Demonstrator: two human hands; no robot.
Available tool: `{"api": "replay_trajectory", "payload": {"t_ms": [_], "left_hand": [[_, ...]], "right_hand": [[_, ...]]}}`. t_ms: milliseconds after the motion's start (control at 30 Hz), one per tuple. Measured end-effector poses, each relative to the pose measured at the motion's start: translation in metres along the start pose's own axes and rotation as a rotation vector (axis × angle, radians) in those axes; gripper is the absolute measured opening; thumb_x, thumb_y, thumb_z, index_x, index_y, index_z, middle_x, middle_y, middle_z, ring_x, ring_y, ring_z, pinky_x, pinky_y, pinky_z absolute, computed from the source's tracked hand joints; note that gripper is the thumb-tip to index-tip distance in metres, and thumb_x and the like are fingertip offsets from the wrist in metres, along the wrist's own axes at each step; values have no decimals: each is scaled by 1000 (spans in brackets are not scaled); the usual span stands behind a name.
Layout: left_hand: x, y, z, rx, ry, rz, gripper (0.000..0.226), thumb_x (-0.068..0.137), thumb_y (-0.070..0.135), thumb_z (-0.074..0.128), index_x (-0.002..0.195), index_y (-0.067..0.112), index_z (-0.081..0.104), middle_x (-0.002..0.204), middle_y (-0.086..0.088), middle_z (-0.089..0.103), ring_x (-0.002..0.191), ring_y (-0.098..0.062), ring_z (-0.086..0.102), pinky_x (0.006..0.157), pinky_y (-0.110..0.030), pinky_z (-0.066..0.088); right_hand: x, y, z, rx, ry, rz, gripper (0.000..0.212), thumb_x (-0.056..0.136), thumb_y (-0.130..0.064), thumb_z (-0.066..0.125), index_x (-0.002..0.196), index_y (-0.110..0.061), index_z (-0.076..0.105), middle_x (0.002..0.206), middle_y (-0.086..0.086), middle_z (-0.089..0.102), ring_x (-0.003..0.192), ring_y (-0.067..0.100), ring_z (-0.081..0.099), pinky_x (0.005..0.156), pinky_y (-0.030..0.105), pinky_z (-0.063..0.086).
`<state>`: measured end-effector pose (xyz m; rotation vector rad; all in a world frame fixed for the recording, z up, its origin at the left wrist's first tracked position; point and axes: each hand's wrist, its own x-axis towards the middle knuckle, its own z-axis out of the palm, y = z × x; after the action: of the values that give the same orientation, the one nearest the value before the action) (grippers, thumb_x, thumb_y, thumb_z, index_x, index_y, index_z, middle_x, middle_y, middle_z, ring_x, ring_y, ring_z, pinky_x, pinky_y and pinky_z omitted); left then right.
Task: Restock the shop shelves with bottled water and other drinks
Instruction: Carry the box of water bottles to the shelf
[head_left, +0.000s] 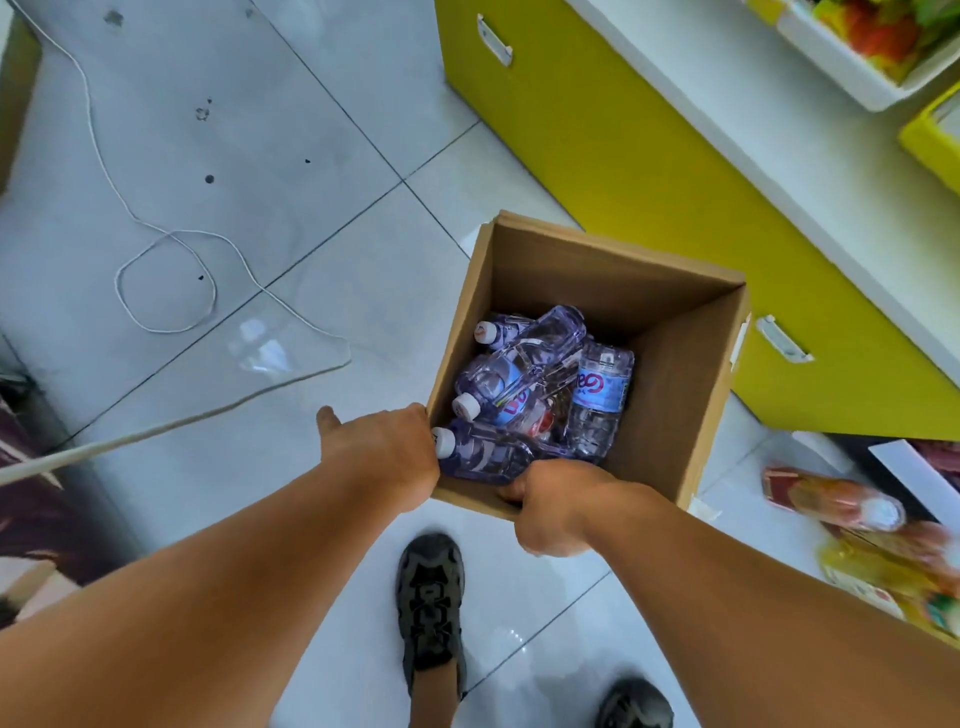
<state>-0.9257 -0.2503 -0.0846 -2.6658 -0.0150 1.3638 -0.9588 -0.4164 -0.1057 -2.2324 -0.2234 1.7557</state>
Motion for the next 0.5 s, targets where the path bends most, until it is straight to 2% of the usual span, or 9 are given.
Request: {"api": "replay_trajectory", "payload": {"t_ms": [300,500], "left_hand": [[-50,71,53,28,-22,-29,36,86,17,40,120,29,48,110,6,64,109,-21,60,114,-54,15],[-83,118,81,69,-11,23,32,90,20,38,120,28,47,114,5,63,112,-21,59,114,-52,15]], "right_hand": [[-39,70,69,0,41,-22,53,86,-21,44,135,-31,58,119,3,62,102,28,60,92,38,55],[-66,115,114,92,30,14,57,84,-21,46,139,-31,55,126,4,60,108,30,59,94,38,54]]}}
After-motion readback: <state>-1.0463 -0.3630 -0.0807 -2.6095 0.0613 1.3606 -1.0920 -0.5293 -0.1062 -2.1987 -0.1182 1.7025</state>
